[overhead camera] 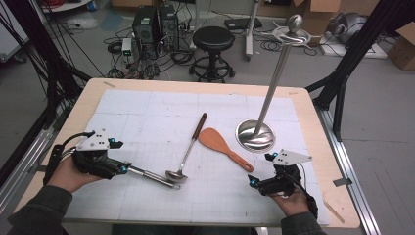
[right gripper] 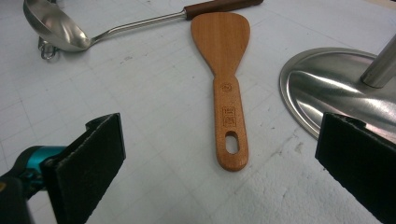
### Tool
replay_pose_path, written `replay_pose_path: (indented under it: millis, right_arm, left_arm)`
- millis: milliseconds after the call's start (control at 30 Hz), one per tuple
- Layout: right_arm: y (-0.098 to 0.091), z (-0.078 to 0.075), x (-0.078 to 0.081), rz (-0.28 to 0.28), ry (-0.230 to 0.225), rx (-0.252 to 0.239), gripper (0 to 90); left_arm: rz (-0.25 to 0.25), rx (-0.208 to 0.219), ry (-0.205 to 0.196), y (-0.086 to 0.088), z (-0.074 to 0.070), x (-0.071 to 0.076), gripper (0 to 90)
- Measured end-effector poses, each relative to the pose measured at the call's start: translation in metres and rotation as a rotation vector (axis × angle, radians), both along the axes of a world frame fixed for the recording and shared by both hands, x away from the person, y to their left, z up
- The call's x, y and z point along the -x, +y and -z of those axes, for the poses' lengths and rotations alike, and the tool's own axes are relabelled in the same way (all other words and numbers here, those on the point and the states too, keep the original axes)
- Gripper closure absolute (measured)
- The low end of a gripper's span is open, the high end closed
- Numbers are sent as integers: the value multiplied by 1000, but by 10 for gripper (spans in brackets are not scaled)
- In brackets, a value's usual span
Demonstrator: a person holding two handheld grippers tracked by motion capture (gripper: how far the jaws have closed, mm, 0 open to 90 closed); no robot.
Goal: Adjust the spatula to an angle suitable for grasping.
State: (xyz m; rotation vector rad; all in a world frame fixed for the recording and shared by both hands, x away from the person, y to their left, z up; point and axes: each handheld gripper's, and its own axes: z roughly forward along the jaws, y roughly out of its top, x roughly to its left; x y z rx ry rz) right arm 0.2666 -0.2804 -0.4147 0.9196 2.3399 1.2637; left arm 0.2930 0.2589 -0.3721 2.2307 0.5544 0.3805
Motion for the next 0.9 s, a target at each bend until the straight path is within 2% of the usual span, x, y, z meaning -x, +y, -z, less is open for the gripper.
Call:
replay_pose_path:
  millis: [67, 233, 400, 467, 533, 567, 633, 733, 767, 800, 833, 900]
  right_arm:
    - [0, 0, 0, 1, -1, 0, 2]
    - [0, 0, 0, 0, 1, -1, 2]
    - [-2, 0, 1, 2, 1, -3, 2]
    - [-2, 0, 1, 1, -2, -1, 2]
    - [-2, 0, 1, 3, 0, -2, 2]
    - [-2, 0, 2, 4, 3, -1, 2]
    - [-2, 0, 2, 4, 4, -2, 2]
    - [-2, 0, 2, 5, -2, -2, 2]
    - [-3, 0, 2, 8, 0, -2, 2]
    - [-3, 0, 2, 7, 0, -1, 2]
    - [-3, 0, 2, 5, 0, 0, 2]
    - [-3, 0, 3, 6, 1, -1, 2]
  left_arm:
    - [11, -13, -4, 1, -2, -3, 248]
    - [-7, -9, 13, 8, -1, -10, 264]
    - [4, -21, 26, 11, 7, -7, 309]
    - [14, -44, 45, 10, 10, -5, 344]
    - [34, -51, 46, 7, 10, -2, 379]
    - [41, -50, 51, 5, 10, -1, 464]
    - [67, -76, 52, 2, 11, 1, 483]
    - [92, -108, 67, -2, 14, 3, 592]
    - [90, -107, 74, -3, 15, 4, 614]
    - [101, -109, 77, -3, 16, 3, 663]
    - [101, -94, 83, -2, 18, 4, 732]
    - [90, -77, 98, 0, 23, 4, 758]
